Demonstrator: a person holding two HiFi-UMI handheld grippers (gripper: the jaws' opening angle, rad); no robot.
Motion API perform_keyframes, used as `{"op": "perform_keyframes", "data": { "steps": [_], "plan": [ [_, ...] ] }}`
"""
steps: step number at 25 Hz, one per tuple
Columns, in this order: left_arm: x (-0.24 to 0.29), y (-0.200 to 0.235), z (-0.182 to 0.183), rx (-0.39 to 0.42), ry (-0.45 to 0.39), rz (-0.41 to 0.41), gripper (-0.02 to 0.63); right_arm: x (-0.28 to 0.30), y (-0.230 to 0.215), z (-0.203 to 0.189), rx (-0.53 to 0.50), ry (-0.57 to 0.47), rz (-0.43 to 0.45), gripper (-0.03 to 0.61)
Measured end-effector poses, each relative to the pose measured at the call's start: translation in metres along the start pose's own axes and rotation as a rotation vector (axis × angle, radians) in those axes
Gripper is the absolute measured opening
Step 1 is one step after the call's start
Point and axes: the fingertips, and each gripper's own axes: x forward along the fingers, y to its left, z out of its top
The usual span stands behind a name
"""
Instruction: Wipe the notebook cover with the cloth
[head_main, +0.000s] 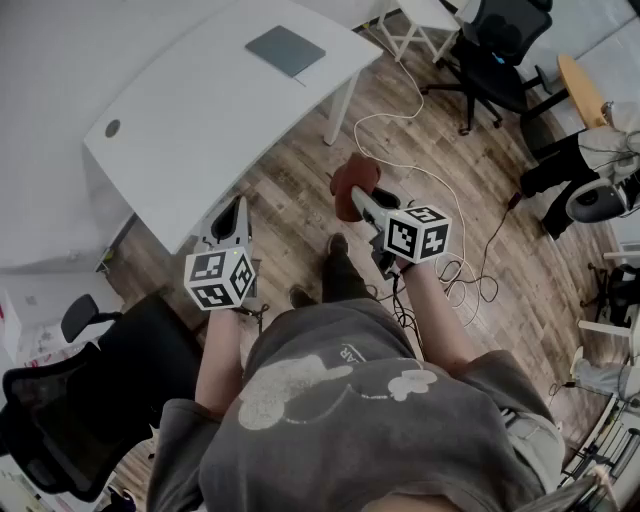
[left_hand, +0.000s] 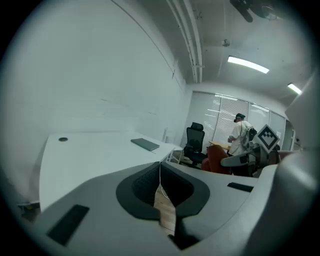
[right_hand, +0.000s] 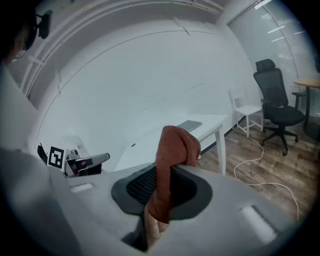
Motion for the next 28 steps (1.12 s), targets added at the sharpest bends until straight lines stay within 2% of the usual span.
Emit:
{"op": "perform_keyframes", "data": {
  "steps": [13,28],
  "plan": [
    [-0.017,0.002,-0.004,0.006,-0.008,-0.004,-0.002,-0.006,0.014,-0.012,-0.033,0.031,-0.014,0.058],
    [-0.022,0.003,-0.017,0.004,-0.002,-0.021,-0.002,-0.019,0.004,-0.026,0.005,0.034,-0.065,0.058]
  ]
}}
